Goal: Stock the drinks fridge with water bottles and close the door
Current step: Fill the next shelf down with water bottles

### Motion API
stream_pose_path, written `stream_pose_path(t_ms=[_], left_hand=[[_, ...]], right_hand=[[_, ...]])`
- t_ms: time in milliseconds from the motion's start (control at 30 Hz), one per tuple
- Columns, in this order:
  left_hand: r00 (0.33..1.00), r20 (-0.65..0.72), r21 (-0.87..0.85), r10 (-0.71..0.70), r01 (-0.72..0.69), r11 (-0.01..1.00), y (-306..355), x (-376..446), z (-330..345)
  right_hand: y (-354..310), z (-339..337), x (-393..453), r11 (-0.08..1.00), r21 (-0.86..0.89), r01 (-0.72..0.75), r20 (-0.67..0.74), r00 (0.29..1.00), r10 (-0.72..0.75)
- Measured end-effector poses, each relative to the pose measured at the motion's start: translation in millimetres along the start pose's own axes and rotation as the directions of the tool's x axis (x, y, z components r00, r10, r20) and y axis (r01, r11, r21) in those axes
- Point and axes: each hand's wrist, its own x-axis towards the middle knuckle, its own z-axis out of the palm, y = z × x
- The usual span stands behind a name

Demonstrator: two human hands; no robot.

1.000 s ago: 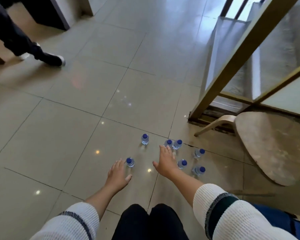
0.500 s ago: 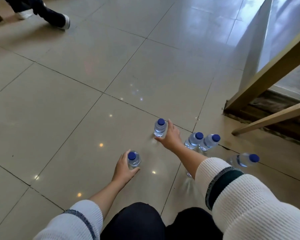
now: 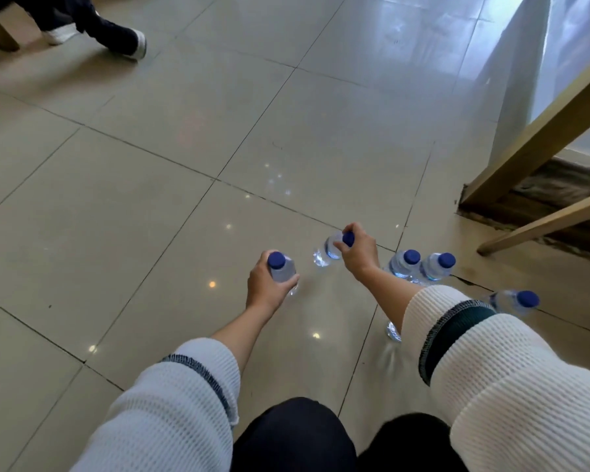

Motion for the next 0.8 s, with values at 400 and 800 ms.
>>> stream_pose_path(t_ms=[400,800], left_hand=[[0.978,0.204,0.082,0.043,-0.061,0.995,270,-126,-162],[0.764,0.498,0.005,0.410,-0.475,0.880,593,-255,-216]], right_hand=[[-192,-237,-177,0.931,0.347,-0.114,-0.105,0.982,0.159],[-330,-536,-375,0.646,0.762,0.045,-0.379,0.840,0.389]])
